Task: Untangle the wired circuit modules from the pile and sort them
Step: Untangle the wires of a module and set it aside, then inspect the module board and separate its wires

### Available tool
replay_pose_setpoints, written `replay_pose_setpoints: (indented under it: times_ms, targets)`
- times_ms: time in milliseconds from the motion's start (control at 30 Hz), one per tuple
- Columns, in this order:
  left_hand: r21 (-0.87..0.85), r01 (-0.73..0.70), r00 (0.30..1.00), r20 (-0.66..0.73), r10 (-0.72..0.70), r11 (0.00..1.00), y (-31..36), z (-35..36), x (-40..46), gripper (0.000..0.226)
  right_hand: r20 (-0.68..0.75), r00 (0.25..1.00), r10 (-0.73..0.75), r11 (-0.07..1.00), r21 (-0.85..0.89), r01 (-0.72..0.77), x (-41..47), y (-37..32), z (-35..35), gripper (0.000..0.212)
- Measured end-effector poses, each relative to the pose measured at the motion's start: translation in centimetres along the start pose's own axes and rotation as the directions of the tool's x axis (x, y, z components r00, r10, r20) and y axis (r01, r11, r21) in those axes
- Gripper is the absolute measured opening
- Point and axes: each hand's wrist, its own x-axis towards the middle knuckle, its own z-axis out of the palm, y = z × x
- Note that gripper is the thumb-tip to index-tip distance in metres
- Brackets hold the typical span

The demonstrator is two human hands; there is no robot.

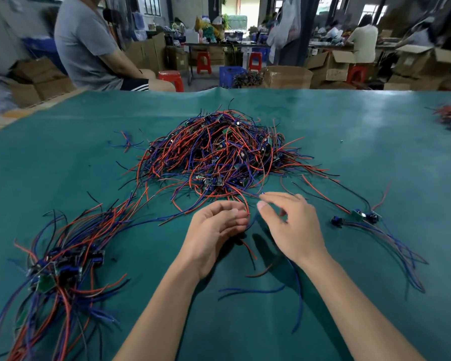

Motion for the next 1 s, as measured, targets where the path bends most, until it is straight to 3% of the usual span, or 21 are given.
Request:
replay_pose_setpoints:
  times_ms: [100, 200, 300, 500, 600, 667, 733, 800, 900, 1000]
  targets:
    - [-0.055, -0.01, 1.0, -0.004, 0.01, 0.998, 0.0, 0.2, 0.1, 0.022, -0.111, 0.985, -0.134, 0.985, 0.089, 0.144, -1.5, -2.3, -0.4, 0.024]
    - [-0.089, -0.004, 1.0, -0.002, 0.004, 0.996, 0.0, 0.2, 0.2, 0.024, -0.045, 0.965, -0.258, 0.961, 0.093, 0.261, -2.4, -4.0, 0.1, 0.034]
    - [-0.082, 0.014, 1.0, 0.019, -0.013, 0.997, 0.0, 0.0, 0.3, 0.023, 0.031, 0.964, -0.263, 0.959, 0.122, 0.257, -2.9, -4.6, 0.6, 0.042]
    - [-0.038, 0.013, 1.0, 0.014, -0.013, 0.999, -0.1, -0.3, 0.1, 0.018, 0.288, 0.95, -0.123, 0.947, 0.321, 0.025, -3.5, -4.7, 0.6, 0.04]
    - [0.003, 0.018, 0.999, 0.027, -0.018, 1.0, -0.2, -0.3, 0.1, 0.019, 0.186, 0.982, 0.02, 0.978, 0.201, -0.058, -2.7, -3.8, 0.4, 0.048]
    - [0.058, 0.012, 0.999, 0.046, -0.014, 0.998, -0.2, -0.2, 0.0, 0.019, 0.048, 0.986, 0.16, 0.974, 0.156, -0.166, -1.8, -2.7, 0.1, 0.035]
    - [0.115, 0.003, 0.997, 0.082, -0.013, 0.993, -0.2, -0.1, -0.2, 0.019, 0.067, 0.941, 0.331, 0.886, 0.322, -0.335, -1.1, -2.1, -0.3, 0.02]
    - [0.152, 0.001, 0.993, 0.113, -0.018, 0.988, 0.0, -0.1, -0.4, 0.024, 0.222, 0.89, 0.399, 0.71, 0.539, -0.453, -0.7, -2.1, -0.7, 0.015]
    - [0.18, 0.005, 0.983, 0.178, -0.037, 0.984, 0.3, -0.3, -0.7, 0.03, 0.329, 0.875, 0.356, 0.53, 0.7, -0.479, -0.6, -2.5, -1.2, 0.015]
    - [0.163, 0.013, 0.978, 0.203, -0.046, 0.987, 0.5, -0.2, -0.9, 0.019, 0.347, 0.863, 0.367, 0.324, 0.822, -0.469, -0.2, -3.0, -2.0, 0.013]
